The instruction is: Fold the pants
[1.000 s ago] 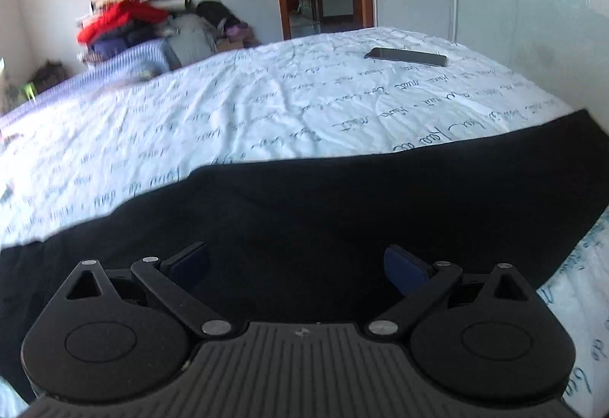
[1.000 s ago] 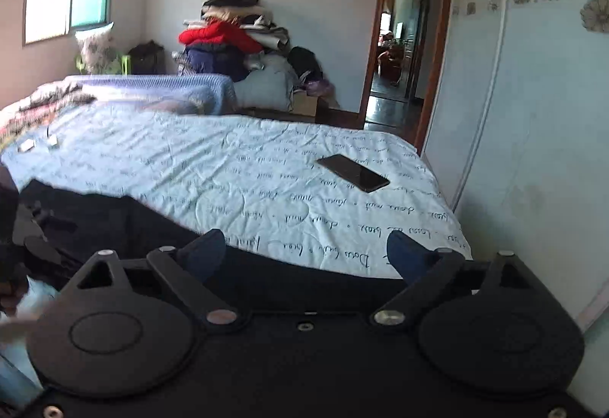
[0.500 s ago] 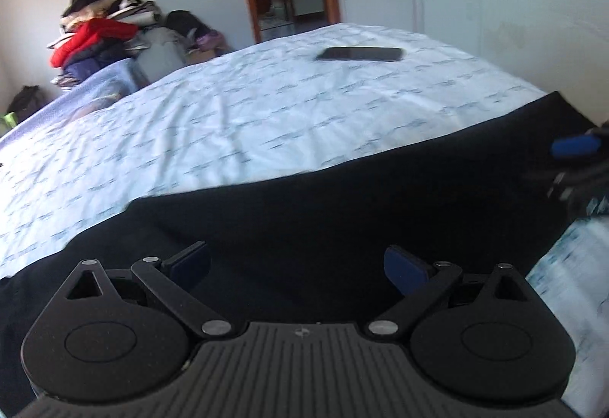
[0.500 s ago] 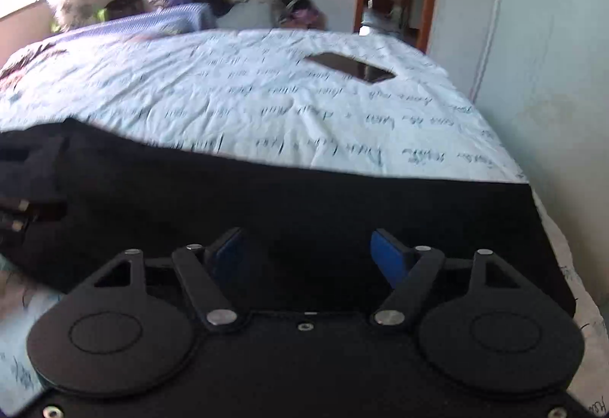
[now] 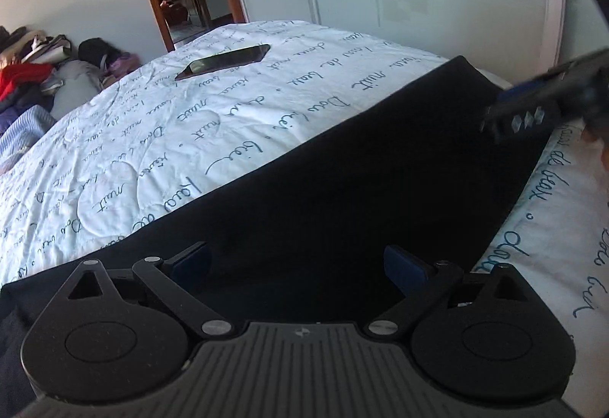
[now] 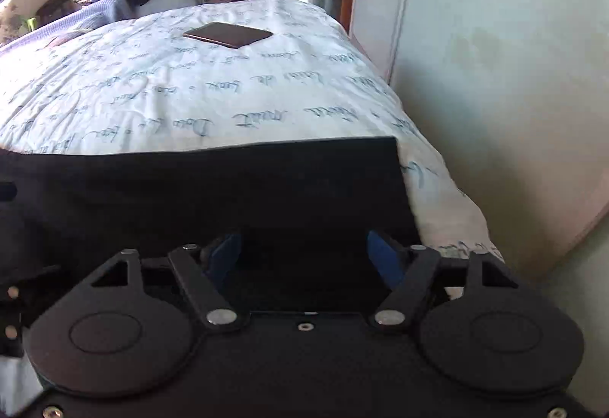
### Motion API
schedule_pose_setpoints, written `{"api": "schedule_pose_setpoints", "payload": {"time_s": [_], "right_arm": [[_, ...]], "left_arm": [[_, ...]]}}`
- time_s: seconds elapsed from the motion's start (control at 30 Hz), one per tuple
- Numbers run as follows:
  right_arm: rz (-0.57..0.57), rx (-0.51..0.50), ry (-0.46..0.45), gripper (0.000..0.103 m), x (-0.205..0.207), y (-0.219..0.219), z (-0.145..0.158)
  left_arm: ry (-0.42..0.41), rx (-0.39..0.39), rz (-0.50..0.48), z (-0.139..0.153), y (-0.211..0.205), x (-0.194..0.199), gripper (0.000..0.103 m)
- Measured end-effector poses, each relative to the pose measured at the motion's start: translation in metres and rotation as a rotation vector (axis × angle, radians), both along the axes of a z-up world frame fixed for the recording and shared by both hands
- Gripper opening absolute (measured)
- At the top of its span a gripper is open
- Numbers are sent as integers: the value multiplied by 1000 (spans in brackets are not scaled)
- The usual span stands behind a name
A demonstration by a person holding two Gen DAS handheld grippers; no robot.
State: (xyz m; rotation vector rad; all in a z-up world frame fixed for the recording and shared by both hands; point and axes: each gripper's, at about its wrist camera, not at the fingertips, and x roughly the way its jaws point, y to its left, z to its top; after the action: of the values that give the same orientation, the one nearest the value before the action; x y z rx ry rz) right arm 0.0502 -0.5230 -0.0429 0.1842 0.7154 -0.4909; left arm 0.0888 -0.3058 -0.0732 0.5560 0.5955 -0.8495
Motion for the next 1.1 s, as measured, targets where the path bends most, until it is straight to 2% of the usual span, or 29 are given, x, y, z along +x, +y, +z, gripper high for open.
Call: {"api": "schedule_pose_setpoints", "payload": {"time_s": [0.07,0.1,0.2,0.3,0.37,0.5,0.63,0.83,0.97,1.0,1.07,1.1], "right_arm": [[-121,-56,-108,71,-28,2,18],[-175,-51,-160,71,-44,2,25],[-243,95,-277,71,-83,0,28],[-245,250,-306,67,-98,2,15],[-239,318,-313,65,-101,4,5],[-261,368,-295,64,-94,7,-9],[-314,425,-327,64,-95,-1,-22],[-401,540,-472,65,-100,-15,-36],[-431,610,-537,65,-99,-20,-41],[-440,622,-553,63,-100,-20,-42],[-464,637,-557,46,-102,-23,-45],[-482,648,-556,27,-104,-26,-47]], "left_arm": [[-20,-33,-15,7,2,-2,99],[-19,-47,-7,8,2,0,100],[1,-55,48,9,-7,12,99],[69,-35,15,0,-14,13,98],[63,-39,-9,-2,-14,3,98],[17,-39,-35,7,-12,-8,99],[-14,-70,3,16,-9,-3,99],[35,-78,49,18,-8,11,99],[4,-68,32,19,-9,6,99],[-5,-65,32,19,-9,5,99],[-9,-64,32,20,-11,4,99],[-5,-68,30,21,-11,5,99]]}}
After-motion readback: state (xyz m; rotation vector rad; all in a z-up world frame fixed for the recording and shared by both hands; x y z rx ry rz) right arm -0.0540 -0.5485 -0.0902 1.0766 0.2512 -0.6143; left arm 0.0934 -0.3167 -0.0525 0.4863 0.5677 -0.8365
